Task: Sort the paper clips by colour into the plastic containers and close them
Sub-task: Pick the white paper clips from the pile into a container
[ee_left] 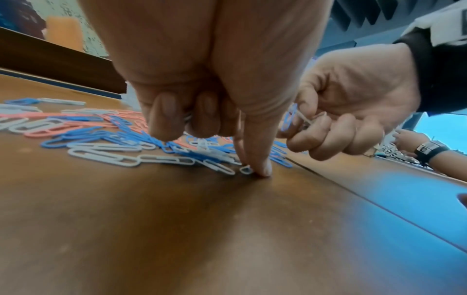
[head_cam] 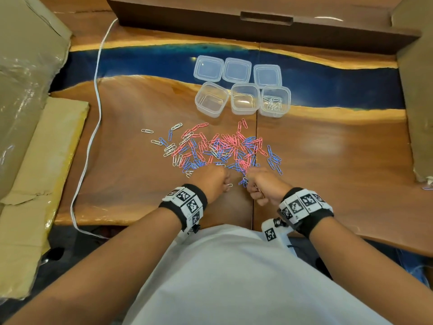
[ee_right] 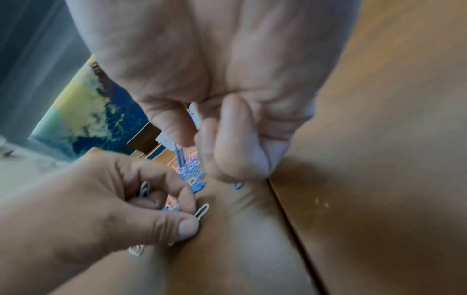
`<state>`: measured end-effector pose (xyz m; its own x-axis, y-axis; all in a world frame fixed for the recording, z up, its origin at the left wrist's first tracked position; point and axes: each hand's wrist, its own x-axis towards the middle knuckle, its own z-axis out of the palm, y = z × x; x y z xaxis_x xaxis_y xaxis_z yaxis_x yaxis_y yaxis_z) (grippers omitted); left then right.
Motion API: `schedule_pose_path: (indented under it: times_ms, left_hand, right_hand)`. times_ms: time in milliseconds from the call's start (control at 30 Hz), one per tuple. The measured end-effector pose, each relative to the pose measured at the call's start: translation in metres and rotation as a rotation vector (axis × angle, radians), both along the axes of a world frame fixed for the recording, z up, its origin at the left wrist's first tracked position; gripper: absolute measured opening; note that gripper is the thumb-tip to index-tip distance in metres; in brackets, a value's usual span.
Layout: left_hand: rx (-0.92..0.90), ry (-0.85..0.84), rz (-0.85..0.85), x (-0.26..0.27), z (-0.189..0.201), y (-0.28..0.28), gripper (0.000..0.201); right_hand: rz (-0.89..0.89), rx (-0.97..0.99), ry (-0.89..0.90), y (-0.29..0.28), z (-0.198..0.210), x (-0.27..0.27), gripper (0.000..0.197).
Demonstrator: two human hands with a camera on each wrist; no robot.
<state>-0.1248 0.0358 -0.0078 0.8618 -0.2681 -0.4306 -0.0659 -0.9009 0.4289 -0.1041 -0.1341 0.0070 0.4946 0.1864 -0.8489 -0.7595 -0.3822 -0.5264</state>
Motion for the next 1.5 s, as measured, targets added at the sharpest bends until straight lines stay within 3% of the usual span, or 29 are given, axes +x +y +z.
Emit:
schedule_pose_path:
  times_ms: [167, 433, 600, 667, 767, 867, 1033, 1200, 1333, 1433, 1500]
  left_hand:
    - [0.034, 0.064, -0.030, 0.003, 0.003, -0.004, 0.010]
    - [0.029, 0.098, -0.094, 0.001, 0.003, -0.008, 0.017]
    - [-0.441, 0.253, 0.332, 0.004, 0.010, 0.000, 0.024]
    - [-0.521, 0.318, 0.447, 0.009, 0.014, 0.005, 0.022]
    - [-0.671, 0.462, 0.638, 0.014, 0.015, 0.009, 0.038]
    - [-0.756, 0.506, 0.736, 0.016, 0.014, 0.008, 0.037]
    - [-0.823, 0.560, 0.798, 0.019, 0.014, 0.010, 0.033]
    - [-0.989, 0.626, 0.898, 0.038, 0.022, 0.010, 0.022]
    - [-1.176, 0.750, 0.895, 0.067, 0.040, 0.002, 0.014]
    - [-1.270, 0.789, 0.901, 0.092, 0.055, -0.009, 0.020]
    - [-1.278, 0.800, 0.934, 0.112, 0.063, -0.020, 0.024]
  right_hand:
    - [-0.140, 0.189, 0.057, -0.007, 0.002, 0.002, 0.026]
    - [-0.165, 0.175, -0.075, -0.010, -0.007, 0.007, 0.029]
    - [-0.100, 0.156, -0.144, -0.008, -0.003, 0.014, 0.027]
    - [-0.018, 0.110, -0.174, -0.005, 0.000, 0.018, 0.023]
    - [0.226, -0.056, -0.267, 0.001, 0.009, 0.025, 0.022]
    - [0.386, -0.130, -0.346, 0.006, 0.016, 0.031, 0.023]
    - [0.108, 0.128, -0.214, 0.007, 0.024, 0.033, 0.024]
    - [-0.342, 0.415, -0.002, -0.001, 0.027, 0.046, 0.020]
    - [-0.612, 0.475, 0.029, -0.013, 0.028, 0.078, 0.021]
    - [-0.643, 0.391, -0.056, -0.019, 0.047, 0.113, 0.037]
    - [-0.653, 0.345, -0.115, -0.020, 0.062, 0.135, 0.037]
